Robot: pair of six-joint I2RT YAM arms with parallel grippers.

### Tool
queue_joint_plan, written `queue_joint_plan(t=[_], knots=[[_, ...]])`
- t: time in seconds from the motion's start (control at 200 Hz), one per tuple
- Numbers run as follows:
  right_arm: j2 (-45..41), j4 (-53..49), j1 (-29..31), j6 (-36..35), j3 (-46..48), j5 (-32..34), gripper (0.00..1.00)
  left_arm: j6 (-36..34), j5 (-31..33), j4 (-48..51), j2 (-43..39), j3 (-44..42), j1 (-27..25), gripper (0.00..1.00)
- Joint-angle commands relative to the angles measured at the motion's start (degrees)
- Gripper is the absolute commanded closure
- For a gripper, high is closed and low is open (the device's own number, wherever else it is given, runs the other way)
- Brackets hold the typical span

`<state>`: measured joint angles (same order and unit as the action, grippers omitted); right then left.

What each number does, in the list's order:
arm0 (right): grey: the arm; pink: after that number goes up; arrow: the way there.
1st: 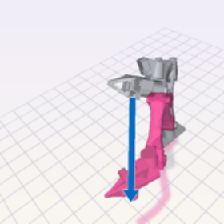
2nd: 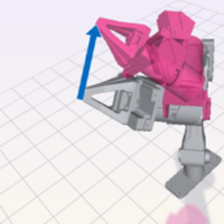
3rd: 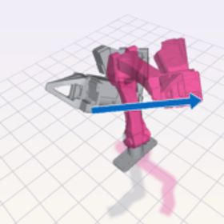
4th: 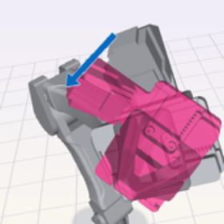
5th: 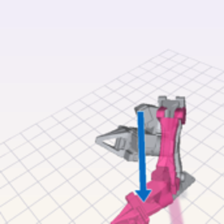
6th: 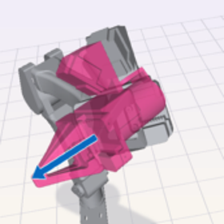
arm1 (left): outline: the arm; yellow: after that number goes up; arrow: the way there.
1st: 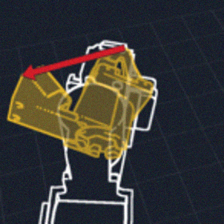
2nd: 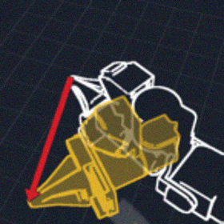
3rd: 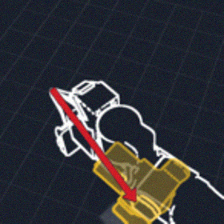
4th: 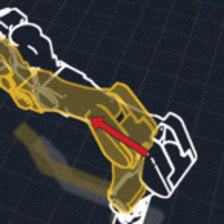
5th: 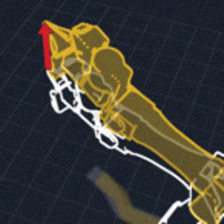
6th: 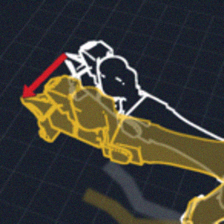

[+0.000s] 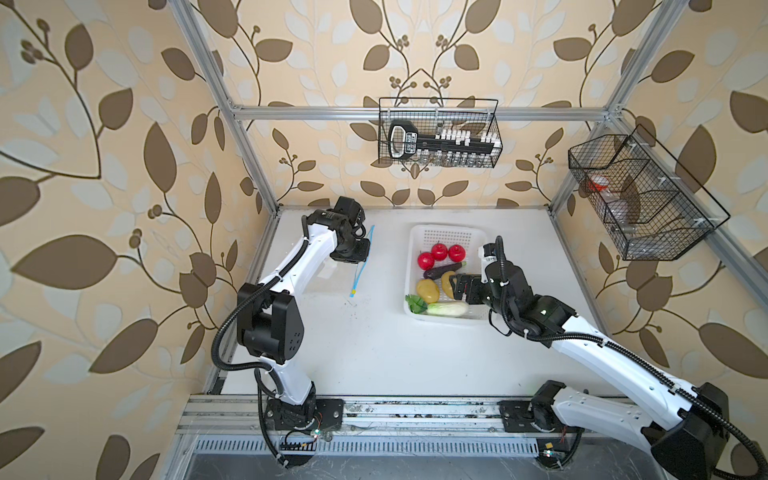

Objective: Place the food in the zip-top bag and seal the zipper
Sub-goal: 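Lift the zipper edge with the left gripper while the right reaches over the basket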

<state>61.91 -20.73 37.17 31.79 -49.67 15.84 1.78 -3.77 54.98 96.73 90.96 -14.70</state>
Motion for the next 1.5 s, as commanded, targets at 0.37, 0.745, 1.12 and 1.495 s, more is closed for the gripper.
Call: queue_joint_plan(t=[0.37, 0.745, 1.12, 1.495], knots=[[7.76, 0.55, -0.42, 0.26, -5.16, 2.88, 0.00, -4.24, -3.08, -0.62, -5.85, 1.63, -0.33, 1.00], [15.95, 0.15, -2.54, -2.50, -10.31, -1.23, 0.00, -5.74, -5.65, -7.60, -10.56, -5.07, -0.24, 1.00], [23.80, -4.27, -3.26, -6.49, -18.83, 0.95, 0.00, -5.68, -6.47, -13.67, -13.90, -11.85, -0.15, 1.00], [31.52, -4.05, -5.12, -11.87, -24.44, -3.53, 0.01, -2.58, -11.53, -17.63, -16.82, -17.80, 2.49, 1.00]])
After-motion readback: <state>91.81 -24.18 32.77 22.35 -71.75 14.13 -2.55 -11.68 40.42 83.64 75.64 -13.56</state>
